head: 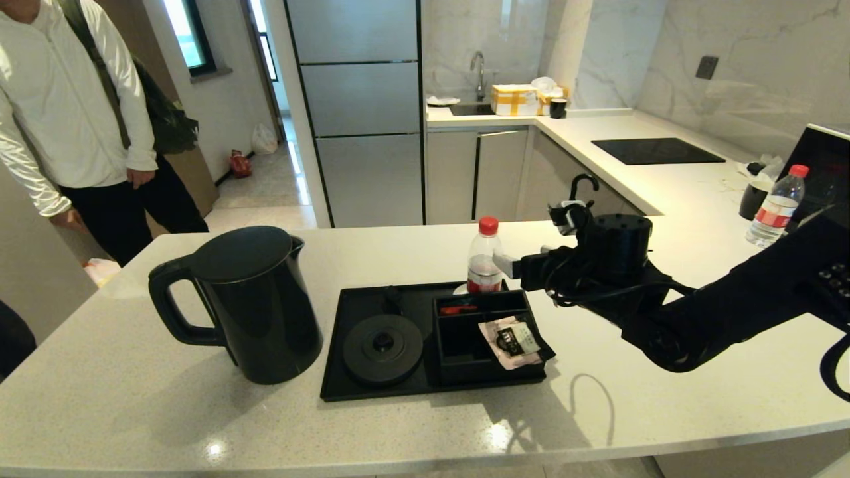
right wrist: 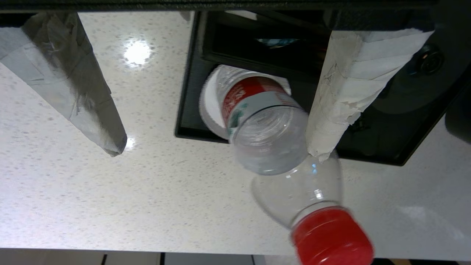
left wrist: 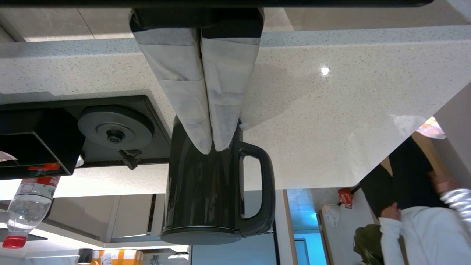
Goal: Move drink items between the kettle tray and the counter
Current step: Return the kettle to its original position
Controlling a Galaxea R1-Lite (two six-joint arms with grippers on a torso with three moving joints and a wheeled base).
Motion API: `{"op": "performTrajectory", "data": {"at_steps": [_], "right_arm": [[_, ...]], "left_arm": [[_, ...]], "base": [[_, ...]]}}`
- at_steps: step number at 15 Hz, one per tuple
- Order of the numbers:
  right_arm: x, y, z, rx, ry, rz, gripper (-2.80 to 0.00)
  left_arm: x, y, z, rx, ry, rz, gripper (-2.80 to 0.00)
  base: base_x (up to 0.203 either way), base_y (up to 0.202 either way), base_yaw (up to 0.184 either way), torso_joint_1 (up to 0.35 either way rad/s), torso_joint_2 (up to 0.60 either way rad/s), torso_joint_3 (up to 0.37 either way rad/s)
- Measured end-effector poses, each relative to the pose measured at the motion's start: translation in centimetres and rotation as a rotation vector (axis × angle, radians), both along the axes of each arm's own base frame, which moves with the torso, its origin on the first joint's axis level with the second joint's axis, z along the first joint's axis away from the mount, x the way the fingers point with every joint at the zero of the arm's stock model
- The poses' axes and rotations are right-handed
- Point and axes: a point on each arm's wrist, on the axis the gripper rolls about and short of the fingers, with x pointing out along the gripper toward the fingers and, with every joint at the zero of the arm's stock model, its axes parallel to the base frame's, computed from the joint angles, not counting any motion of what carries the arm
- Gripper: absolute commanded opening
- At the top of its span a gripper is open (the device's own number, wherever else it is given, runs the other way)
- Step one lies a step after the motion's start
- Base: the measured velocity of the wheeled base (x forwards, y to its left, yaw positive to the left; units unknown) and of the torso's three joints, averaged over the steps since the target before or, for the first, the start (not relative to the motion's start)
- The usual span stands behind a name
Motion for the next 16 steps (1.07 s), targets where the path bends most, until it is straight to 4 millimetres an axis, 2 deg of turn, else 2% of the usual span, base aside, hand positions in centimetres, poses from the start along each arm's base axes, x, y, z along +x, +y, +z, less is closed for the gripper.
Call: {"op": "performTrajectory", "data": {"at_steps": [3, 5, 6, 9, 11, 14, 16], "right_arm": [[-0.8, -0.6, 0.6, 0.013, -0.006, -0.008, 0.00], [-1.0, -2.4, 1.8, 0.027, -0.016, -0.054, 0.00], [-1.1, -3.6, 2.6, 0.029, -0.020, -0.082, -2.80], [-2.2, -7.1, 5.6, 0.021, -0.011, -0.167, -2.80], [-3.8, -9.1, 7.4, 0.010, 0.005, -0.235, -2.80], [-7.3, -11.8, 9.7, -0.032, 0.032, -0.446, -2.80], [-10.4, -13.5, 11.4, -0.050, 0.030, -0.577, -2.80]], "left_arm": [[0.0, 0.0, 0.0, 0.000, 0.000, 0.000, -2.80], [0.0, 0.0, 0.0, 0.000, 0.000, 0.000, -2.80], [0.0, 0.0, 0.0, 0.000, 0.000, 0.000, -2.80], [0.0, 0.0, 0.0, 0.000, 0.000, 0.000, -2.80], [0.0, 0.0, 0.0, 0.000, 0.000, 0.001, -2.80], [0.0, 0.0, 0.0, 0.000, 0.000, 0.000, -2.80], [0.0, 0.0, 0.0, 0.000, 0.000, 0.000, -2.80]], "base": [[0.000, 0.000, 0.000, 0.000, 0.00, 0.000], [0.000, 0.000, 0.000, 0.000, 0.00, 0.000], [0.000, 0.000, 0.000, 0.000, 0.00, 0.000], [0.000, 0.000, 0.000, 0.000, 0.00, 0.000], [0.000, 0.000, 0.000, 0.000, 0.00, 0.000], [0.000, 0.000, 0.000, 0.000, 0.00, 0.000], [0.000, 0.000, 0.000, 0.000, 0.00, 0.000]]}}
